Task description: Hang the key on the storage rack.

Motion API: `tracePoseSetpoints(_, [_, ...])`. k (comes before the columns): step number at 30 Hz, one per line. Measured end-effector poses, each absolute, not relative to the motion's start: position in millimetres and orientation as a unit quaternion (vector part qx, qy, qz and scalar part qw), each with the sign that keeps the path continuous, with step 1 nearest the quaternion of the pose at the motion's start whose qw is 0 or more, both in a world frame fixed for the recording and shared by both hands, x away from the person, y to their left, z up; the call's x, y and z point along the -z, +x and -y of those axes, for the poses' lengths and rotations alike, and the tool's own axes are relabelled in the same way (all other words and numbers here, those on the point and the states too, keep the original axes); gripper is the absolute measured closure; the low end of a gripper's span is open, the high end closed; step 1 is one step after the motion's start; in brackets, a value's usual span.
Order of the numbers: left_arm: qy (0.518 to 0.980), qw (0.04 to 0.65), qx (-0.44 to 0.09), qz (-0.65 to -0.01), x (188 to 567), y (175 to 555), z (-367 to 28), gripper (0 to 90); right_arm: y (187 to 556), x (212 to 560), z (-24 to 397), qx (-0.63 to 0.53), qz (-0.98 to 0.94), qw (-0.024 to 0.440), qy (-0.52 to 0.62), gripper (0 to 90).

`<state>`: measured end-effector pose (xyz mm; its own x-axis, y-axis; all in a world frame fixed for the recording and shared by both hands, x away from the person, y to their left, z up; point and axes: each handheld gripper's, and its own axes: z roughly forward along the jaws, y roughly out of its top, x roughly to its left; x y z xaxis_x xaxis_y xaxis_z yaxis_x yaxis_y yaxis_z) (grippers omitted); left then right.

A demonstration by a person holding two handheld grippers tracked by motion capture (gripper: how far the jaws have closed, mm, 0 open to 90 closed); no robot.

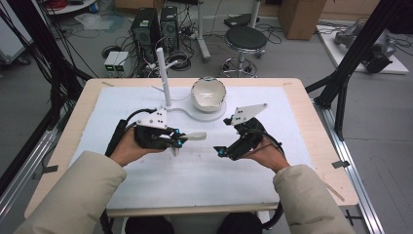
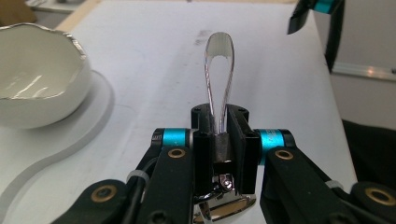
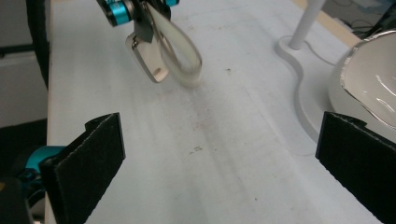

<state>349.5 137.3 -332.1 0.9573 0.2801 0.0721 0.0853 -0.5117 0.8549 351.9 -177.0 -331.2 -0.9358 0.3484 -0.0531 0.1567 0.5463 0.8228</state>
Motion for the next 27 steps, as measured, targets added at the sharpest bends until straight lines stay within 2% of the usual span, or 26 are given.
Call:
tracePoseSetpoints(5, [0.83,0.505,-0.165,-0.17,327.9,352.9,-155.8,80.8,350.1,337.9,206.5,-0.507,-0.834,0.12,0.182,0.4])
tracePoseSetpoints(8, [0.804,0.53,-0.176,-0.204,326.2,356.6,-167.2,80.8,348.5,342.3,222.4,-0.517,-0.821,0.129,0.205,0.4])
tracePoseSetpoints(13, [0.772,0.546,-0.222,-0.238,322.6,358.4,-177.5,80.8,341.8,352.4,234.5,-0.524,-0.811,0.148,0.214,0.4])
tracePoseSetpoints(19, [0.718,0.556,-0.277,-0.313,320.5,362.5,-190.3,80.8,334.3,369.8,250.4,-0.544,-0.787,0.175,0.231,0.4])
tracePoseSetpoints(27, [0.7,0.542,-0.298,-0.357,325.7,372.8,-199.6,80.8,326.4,389.3,275.1,-0.589,-0.744,0.191,0.251,0.4])
